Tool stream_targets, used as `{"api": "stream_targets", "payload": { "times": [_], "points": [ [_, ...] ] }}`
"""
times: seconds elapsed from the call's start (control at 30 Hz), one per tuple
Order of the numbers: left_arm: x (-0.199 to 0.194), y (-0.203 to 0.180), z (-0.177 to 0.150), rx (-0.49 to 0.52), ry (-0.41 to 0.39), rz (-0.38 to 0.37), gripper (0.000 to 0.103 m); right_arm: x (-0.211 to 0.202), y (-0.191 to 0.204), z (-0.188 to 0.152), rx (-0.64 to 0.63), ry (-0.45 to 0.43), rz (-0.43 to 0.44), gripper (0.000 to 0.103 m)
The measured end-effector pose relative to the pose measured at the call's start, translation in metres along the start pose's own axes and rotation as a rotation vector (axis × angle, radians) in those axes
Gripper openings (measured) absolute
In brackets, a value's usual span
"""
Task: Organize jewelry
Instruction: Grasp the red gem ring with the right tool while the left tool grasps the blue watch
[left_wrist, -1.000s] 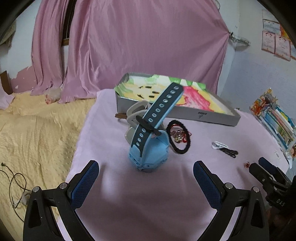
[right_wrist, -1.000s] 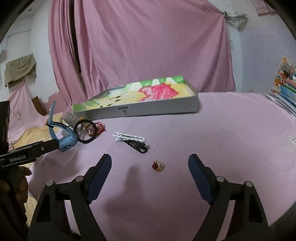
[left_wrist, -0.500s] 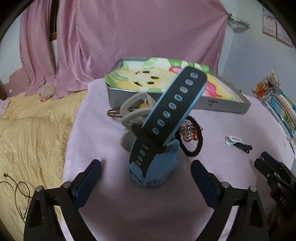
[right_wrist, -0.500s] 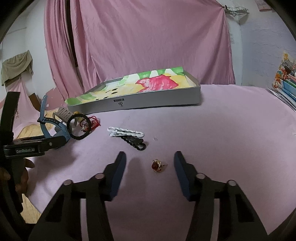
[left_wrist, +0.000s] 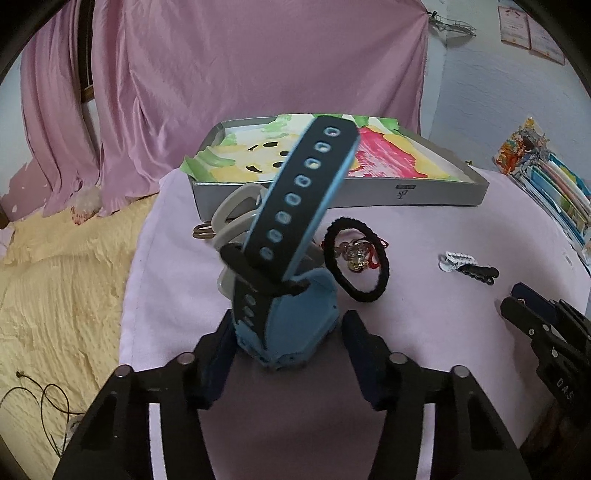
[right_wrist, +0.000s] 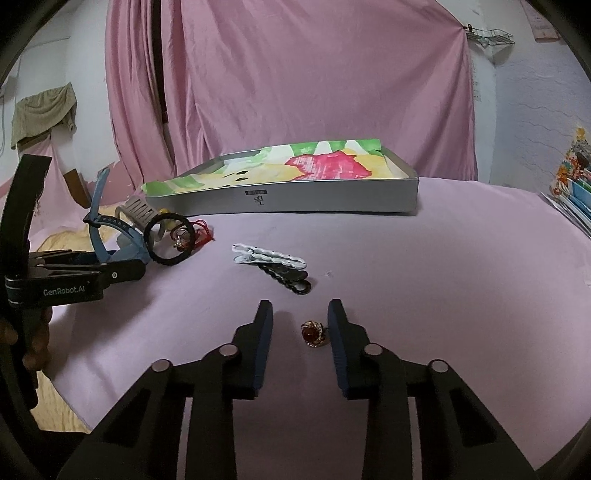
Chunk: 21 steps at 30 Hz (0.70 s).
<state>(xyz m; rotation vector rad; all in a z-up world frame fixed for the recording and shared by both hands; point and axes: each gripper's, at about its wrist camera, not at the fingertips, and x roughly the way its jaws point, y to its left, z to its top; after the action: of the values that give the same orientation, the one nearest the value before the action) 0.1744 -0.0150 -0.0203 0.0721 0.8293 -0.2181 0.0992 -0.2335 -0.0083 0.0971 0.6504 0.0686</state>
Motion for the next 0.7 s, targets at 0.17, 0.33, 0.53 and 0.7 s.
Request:
{"api": "stream_targets", "payload": {
  "times": [0.17, 0.33, 0.53, 0.7],
  "points": [
    [-0.002, -0.004, -0.003, 0.014, -0.009, -0.012, 0.050, 0.000, 0.000, -0.002, -0.008, 0.000, 0.005, 0.013],
    [-0.010, -0.012, -0.011, 0.023, -0.013, -0.040, 0.050, -0.002, 0.004, -0.003, -0.030, 0.004, 0.034, 0.012],
    [-0.020, -0.024, -0.022, -0.009, -0.039, -0.116, 0.050, -0.008, 0.004, -0.002, -0.027, -0.018, 0.079, 0.012],
    [-0.025, -0.026, -0.020, -0.062, -0.075, -0.159, 0.050, -0.019, 0.001, 0.012, -0.035, -0.055, 0.100, 0.012]
  ]
}}
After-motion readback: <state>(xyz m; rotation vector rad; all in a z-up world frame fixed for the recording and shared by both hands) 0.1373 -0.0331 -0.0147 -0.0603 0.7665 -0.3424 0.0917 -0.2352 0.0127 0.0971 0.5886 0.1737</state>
